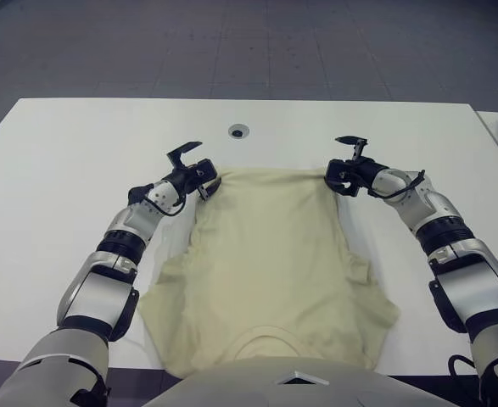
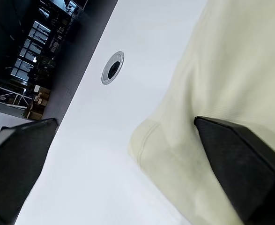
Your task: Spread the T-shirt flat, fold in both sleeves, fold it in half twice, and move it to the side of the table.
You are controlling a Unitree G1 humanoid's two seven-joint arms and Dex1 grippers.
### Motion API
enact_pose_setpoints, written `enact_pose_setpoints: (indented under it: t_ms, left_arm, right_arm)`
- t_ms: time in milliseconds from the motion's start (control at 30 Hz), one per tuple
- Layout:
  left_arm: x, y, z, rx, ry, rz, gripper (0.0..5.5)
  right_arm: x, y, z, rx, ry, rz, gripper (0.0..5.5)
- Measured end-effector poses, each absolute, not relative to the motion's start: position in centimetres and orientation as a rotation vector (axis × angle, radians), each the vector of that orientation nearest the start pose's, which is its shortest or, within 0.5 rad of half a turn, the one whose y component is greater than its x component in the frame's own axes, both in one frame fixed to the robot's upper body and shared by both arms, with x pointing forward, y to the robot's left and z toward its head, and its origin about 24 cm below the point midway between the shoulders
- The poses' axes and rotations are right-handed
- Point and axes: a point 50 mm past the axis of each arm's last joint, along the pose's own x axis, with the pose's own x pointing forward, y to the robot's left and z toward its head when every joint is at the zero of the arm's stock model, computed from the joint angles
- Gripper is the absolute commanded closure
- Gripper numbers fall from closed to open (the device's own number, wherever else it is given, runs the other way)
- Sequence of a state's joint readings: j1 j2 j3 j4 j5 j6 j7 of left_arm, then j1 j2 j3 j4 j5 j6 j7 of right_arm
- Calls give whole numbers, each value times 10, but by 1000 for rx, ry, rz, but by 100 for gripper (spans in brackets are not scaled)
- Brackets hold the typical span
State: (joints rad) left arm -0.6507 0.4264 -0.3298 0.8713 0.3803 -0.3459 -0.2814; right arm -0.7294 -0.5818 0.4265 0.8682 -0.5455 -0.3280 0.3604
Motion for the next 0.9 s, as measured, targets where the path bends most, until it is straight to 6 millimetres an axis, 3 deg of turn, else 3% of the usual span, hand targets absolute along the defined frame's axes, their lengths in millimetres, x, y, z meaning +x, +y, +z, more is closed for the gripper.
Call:
enact_pose_setpoints:
  t_ms: [367, 800, 900]
  left_arm:
    - [355, 162, 49, 905, 44, -527, 10]
    - [359, 164, 48, 902, 44, -480, 10]
    - [361, 165, 58, 867, -19, -425, 10]
  right_arm:
    - [363, -207, 70, -1260, 139, 551, 12]
    - [376, -199, 67, -1162, 152, 440, 12]
    - [371, -197, 68, -1034, 73, 451, 12]
